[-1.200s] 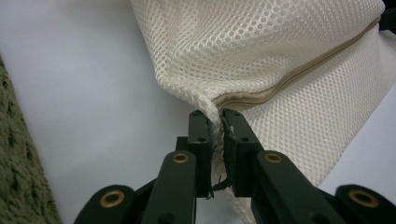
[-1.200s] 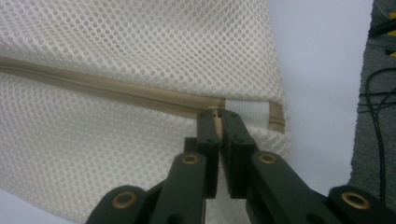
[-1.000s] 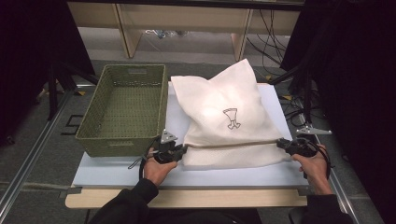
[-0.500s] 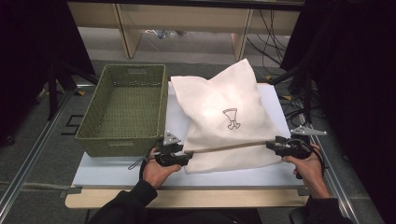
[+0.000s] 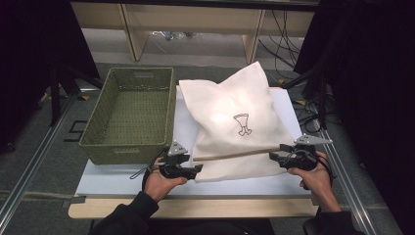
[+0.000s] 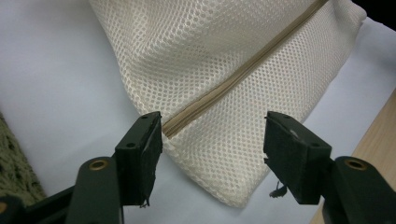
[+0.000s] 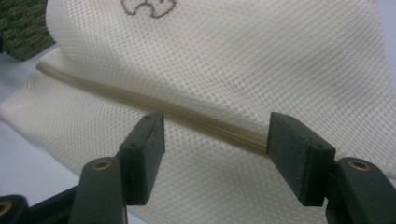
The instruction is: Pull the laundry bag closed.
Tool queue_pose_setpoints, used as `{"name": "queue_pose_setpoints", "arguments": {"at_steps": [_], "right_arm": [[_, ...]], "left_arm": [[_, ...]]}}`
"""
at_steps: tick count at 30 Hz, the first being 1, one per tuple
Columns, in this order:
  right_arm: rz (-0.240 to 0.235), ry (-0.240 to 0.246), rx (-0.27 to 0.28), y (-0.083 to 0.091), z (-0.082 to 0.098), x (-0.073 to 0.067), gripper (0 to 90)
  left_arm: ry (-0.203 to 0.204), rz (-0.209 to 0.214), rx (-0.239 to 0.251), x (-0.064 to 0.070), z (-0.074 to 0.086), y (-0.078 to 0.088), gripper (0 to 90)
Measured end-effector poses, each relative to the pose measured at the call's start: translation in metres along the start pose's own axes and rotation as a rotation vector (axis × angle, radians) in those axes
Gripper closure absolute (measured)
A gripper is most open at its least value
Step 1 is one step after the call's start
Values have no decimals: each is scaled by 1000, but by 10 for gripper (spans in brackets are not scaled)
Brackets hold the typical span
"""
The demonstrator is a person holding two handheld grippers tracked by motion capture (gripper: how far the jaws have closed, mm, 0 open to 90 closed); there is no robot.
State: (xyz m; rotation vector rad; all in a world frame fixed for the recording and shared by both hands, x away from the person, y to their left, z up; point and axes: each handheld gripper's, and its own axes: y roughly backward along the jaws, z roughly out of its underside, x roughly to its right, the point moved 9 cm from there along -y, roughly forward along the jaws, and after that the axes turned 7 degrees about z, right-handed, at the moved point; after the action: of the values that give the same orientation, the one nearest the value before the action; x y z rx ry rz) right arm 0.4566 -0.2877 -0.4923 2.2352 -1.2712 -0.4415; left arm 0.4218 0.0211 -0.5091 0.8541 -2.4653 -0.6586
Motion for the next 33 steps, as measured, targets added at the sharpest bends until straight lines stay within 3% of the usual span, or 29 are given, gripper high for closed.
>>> {"name": "queue_pose_setpoints", "arguments": {"at_steps": [8,9,10,12,16,17,19,21,26,27,33], "right_arm": [[-52,32,13,-2,0,-28,360],[-59,54,11,-3,0,-31,358],[-73,78,-2,-4,3,-40,349],[-94,67,-14,-5,6,-48,345],[-123,107,-39,-8,13,-60,337],[-108,132,-46,-8,15,-60,336],[-121,145,-53,-10,18,-62,333],[-121,134,-69,-9,21,-66,332],[-138,153,-51,-6,23,-71,323],[-159,125,-51,-5,24,-74,324],[-144,131,-39,-1,26,-70,321]], "left_arm": [[-23,15,-5,5,4,6,351],[-32,12,-8,5,5,7,351],[-33,2,-7,5,7,9,344],[-34,9,-7,5,8,10,337],[-55,-2,-15,5,12,13,330],[-60,-8,-19,4,13,14,326],[-60,2,-23,5,14,14,321],[-65,7,-32,7,16,15,318],[-79,5,-25,12,17,16,303],[-83,6,-19,13,16,17,294],[-74,17,-17,16,20,21,279]]}}
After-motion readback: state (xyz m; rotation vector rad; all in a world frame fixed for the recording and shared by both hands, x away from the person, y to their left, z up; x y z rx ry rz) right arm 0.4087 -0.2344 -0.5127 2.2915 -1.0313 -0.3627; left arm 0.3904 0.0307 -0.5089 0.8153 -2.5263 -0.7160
